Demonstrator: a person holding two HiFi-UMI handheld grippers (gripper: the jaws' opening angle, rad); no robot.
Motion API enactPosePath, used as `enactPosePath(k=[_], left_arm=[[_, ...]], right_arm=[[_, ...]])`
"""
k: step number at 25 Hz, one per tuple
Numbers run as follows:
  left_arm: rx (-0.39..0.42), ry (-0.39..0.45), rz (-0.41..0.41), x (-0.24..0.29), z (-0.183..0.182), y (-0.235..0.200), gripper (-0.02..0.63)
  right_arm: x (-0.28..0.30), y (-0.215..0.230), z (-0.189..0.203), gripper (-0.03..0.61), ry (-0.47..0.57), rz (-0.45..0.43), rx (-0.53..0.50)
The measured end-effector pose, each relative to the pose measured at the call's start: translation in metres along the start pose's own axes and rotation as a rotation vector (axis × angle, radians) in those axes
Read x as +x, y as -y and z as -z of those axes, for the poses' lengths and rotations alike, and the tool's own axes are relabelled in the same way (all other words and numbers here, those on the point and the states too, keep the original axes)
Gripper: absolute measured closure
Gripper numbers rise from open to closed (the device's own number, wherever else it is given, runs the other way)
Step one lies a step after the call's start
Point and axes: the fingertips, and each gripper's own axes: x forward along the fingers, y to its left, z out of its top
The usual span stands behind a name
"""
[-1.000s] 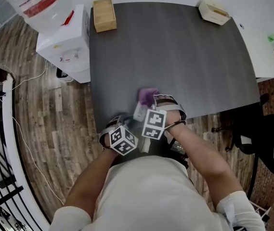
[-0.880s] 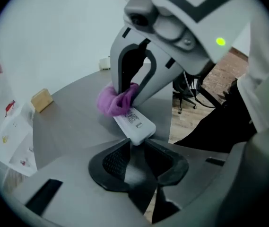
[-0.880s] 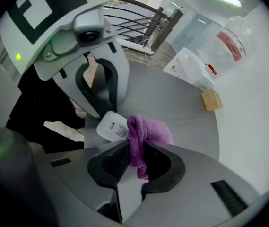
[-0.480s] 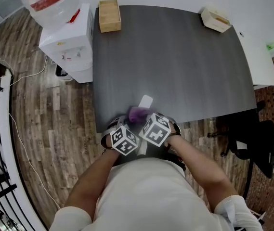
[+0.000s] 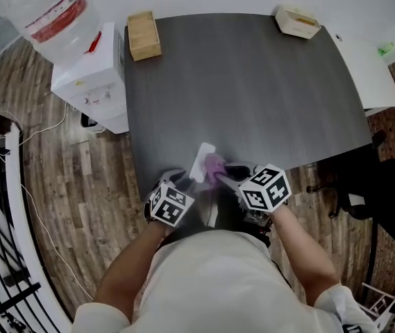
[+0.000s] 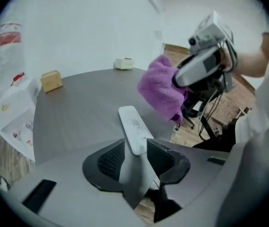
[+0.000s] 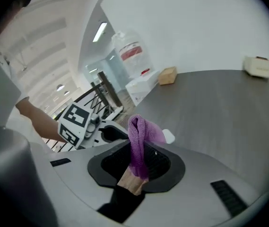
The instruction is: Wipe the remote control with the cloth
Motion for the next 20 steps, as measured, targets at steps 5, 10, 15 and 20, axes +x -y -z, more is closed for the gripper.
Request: enactPosePath(k=[5,10,15,20], left_arm=[[-0.054,-0.04,-0.028,0.024,-0.039,-0.006,0.362],[-0.043,-0.199,-0.086,0.06,-0.037,-0.011,0.324],[-0.076,-0.236,-0.12,0.072,-0.036,-0.011,0.324],[-0.047,-0.215,-0.089,0.072,-0.037,-0.01,0.362]], right_arm=[[-0.033,0.043,0.008,0.492,0.073,0.123,0.146],[-0.042,0.047,0.018,0.492,0.074,0.15,0.148],[-0.042,0.052,0.032,0.492,0.047,0.153,0.145],[-0.036,0.053,0.038,0.492,0.032,0.146,0.147]])
